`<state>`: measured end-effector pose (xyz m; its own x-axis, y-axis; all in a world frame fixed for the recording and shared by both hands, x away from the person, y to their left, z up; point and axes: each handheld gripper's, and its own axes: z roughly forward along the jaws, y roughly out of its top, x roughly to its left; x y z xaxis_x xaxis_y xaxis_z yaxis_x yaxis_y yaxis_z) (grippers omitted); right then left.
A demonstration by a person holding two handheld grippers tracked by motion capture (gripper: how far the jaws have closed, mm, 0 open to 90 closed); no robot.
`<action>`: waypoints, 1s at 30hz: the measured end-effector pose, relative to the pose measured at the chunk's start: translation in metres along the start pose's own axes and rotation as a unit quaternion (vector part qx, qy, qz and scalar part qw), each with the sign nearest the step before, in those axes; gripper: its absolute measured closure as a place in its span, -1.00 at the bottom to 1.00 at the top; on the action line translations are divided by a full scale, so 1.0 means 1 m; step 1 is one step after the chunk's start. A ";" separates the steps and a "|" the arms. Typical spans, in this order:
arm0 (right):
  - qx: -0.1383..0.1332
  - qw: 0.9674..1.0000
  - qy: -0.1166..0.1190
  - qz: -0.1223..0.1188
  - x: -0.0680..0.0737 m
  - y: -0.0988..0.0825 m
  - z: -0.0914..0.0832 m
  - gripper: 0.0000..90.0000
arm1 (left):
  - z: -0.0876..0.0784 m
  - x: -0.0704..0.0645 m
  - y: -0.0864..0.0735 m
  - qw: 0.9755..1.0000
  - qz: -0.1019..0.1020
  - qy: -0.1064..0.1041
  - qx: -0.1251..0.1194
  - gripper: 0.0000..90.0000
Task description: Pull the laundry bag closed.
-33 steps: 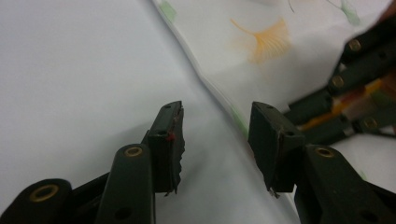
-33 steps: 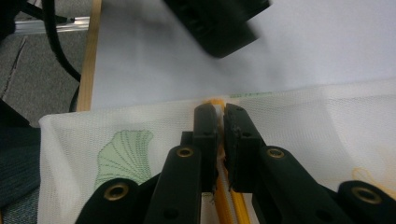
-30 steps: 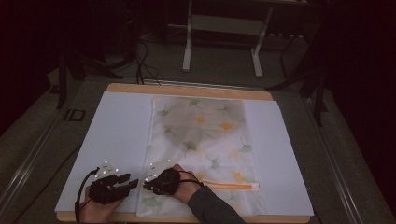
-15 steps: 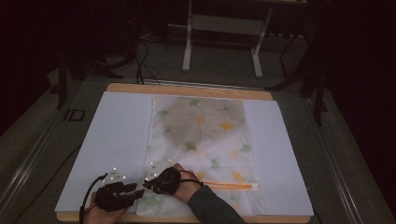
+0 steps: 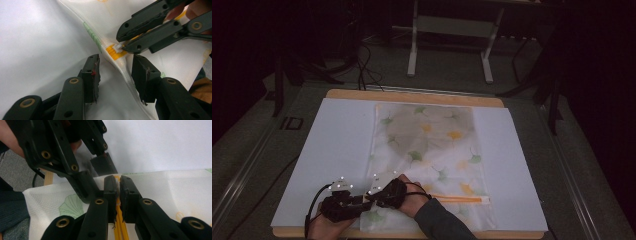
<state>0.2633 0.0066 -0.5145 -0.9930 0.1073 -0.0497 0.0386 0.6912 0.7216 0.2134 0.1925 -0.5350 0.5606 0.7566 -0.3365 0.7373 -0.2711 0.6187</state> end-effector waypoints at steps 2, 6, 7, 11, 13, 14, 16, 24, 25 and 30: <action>-0.003 1.000 -0.001 -0.002 0.000 0.000 -0.002 0.88 | 0.002 -0.001 0.002 1.000 0.010 0.000 0.003 0.31; -0.006 1.000 -0.002 -0.005 0.000 0.001 -0.005 0.88 | 0.004 -0.002 0.004 1.000 0.012 -0.004 0.005 0.37; -0.006 1.000 -0.002 -0.005 0.000 0.001 -0.005 0.88 | 0.004 -0.002 0.004 1.000 0.012 -0.004 0.005 0.38; -0.009 1.000 -0.001 -0.009 0.001 0.001 -0.007 0.88 | 0.006 -0.001 0.005 1.000 0.011 -0.010 0.005 0.44; -0.012 1.000 -0.001 -0.012 0.001 0.002 -0.007 0.88 | 0.007 -0.001 0.006 1.000 0.011 -0.014 0.008 0.46; -0.012 1.000 -0.002 -0.012 0.001 0.002 -0.008 0.88 | 0.007 -0.001 0.006 1.000 0.013 -0.015 0.009 0.47; -0.014 1.000 -0.002 -0.015 0.001 0.003 -0.008 0.88 | 0.008 -0.002 0.006 1.000 0.014 -0.020 0.012 0.51; -0.014 1.000 0.000 -0.014 0.001 0.001 -0.010 0.88 | 0.010 -0.002 0.007 0.999 0.017 -0.037 0.024 0.80; -0.014 1.000 0.000 -0.014 0.001 0.001 -0.010 0.88 | 0.010 -0.002 0.007 0.999 0.017 -0.037 0.024 0.84; -0.013 1.000 0.007 -0.011 -0.001 -0.004 -0.010 0.88 | 0.011 -0.001 0.007 0.998 0.019 -0.046 0.028 0.94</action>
<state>0.2628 -0.0030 -0.5102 -0.9950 0.0825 -0.0560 0.0143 0.6740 0.7386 0.2219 0.1833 -0.5384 0.6191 0.6875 -0.3795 0.7333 -0.3332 0.5927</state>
